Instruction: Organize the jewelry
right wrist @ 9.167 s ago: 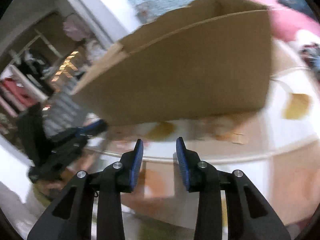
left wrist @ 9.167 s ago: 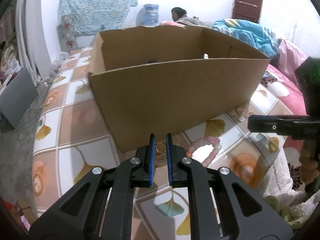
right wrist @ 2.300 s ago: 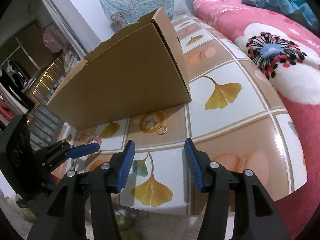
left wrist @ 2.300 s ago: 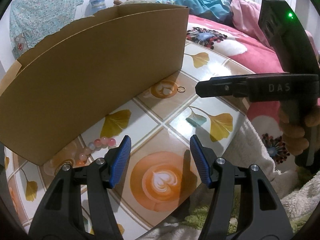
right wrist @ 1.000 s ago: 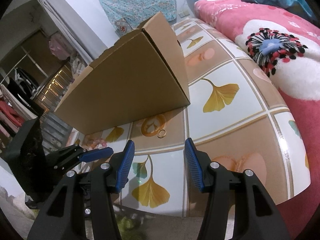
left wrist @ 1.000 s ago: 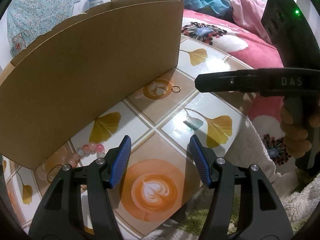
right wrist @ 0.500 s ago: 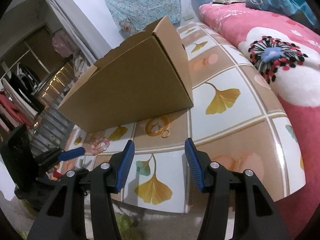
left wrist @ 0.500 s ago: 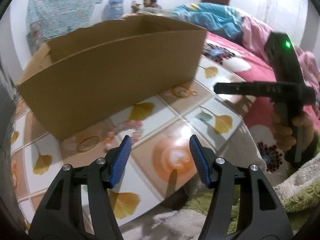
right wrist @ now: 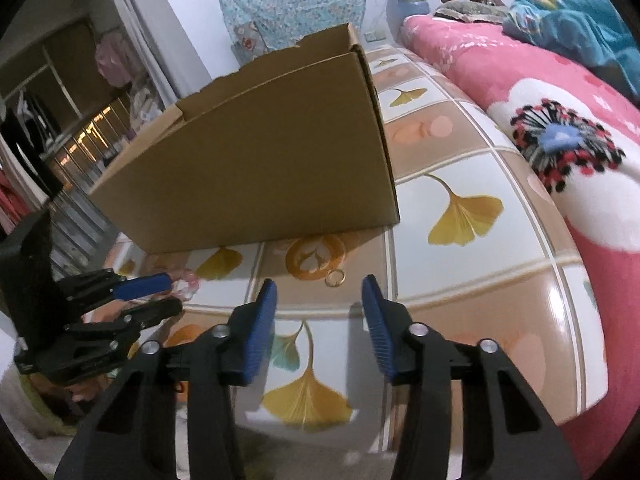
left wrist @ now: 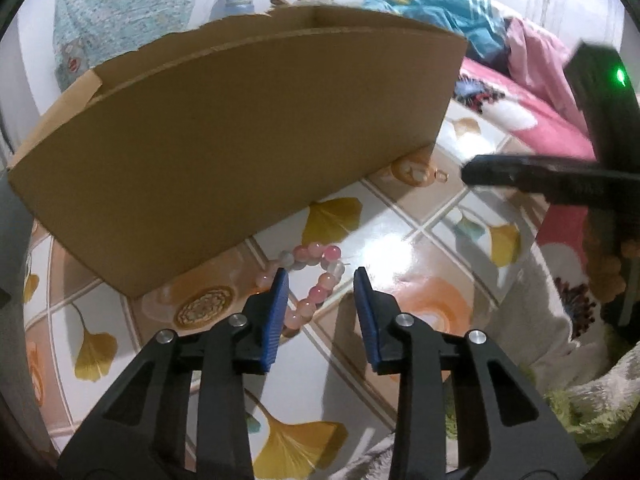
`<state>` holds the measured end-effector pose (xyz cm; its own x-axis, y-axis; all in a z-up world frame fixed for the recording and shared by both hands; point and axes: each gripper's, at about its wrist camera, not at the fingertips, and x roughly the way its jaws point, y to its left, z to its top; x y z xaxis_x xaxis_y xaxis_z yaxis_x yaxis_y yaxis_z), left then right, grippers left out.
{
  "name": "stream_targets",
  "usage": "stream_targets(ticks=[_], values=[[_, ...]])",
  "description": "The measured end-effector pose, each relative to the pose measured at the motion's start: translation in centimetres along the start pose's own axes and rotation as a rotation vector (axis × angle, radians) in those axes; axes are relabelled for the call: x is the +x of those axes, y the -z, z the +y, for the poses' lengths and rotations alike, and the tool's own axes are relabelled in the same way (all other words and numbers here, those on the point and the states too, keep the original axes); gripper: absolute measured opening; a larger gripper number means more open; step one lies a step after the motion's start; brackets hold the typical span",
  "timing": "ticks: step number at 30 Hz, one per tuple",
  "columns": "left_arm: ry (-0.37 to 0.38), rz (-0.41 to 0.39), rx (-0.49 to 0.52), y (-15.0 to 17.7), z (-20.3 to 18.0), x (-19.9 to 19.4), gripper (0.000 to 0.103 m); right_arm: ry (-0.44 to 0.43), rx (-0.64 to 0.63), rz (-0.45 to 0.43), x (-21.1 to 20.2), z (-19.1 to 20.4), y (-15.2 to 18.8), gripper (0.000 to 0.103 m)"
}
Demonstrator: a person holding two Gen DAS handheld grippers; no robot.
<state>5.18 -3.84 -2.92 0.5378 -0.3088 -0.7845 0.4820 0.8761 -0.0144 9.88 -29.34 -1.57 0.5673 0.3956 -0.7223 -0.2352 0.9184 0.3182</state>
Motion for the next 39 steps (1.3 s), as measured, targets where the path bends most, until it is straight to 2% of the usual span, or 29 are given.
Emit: stream_targets(ticks=[4, 7, 11, 12, 19, 21, 26, 34, 39], values=[[-0.011, -0.007, 0.02, 0.2, -0.3, 0.2, 0.031, 0.073, -0.076, 0.005, 1.0, 0.9, -0.5, 0.036], [-0.005, -0.015, 0.018, 0.3, -0.2, 0.2, 0.03, 0.116, -0.129, 0.025, 2.1, 1.3, -0.6, 0.028], [-0.006, -0.022, 0.017, 0.5, 0.1, 0.2, 0.025, 0.163, -0.215, 0.037, 2.9, 2.1, -0.9, 0.019], [-0.005, -0.022, 0.016, 0.5, 0.2, 0.2, 0.024, 0.162, -0.226, 0.041, 2.9, 2.3, -0.9, 0.011], [-0.001, -0.027, 0.012, 0.6, 0.4, 0.1, 0.023, 0.141, -0.216, 0.063, 2.6, 2.0, -1.0, 0.009], [0.001, -0.027, 0.012, 0.6, 0.4, 0.1, 0.023, 0.137, -0.207, 0.069, 2.6, 2.0, -1.1, 0.001], [0.006, -0.027, 0.014, 0.6, 0.5, 0.0, 0.023, 0.114, -0.161, 0.07, 2.3, 1.8, -1.2, 0.001], [0.002, -0.019, 0.013, 0.4, 0.5, 0.0, 0.023, 0.091, -0.059, 0.025, -0.4, -0.1, -0.8, 0.001], [-0.003, -0.016, 0.016, 0.3, 0.3, 0.2, 0.023, 0.096, -0.051, 0.028, 0.1, -0.3, -0.5, 0.001]])
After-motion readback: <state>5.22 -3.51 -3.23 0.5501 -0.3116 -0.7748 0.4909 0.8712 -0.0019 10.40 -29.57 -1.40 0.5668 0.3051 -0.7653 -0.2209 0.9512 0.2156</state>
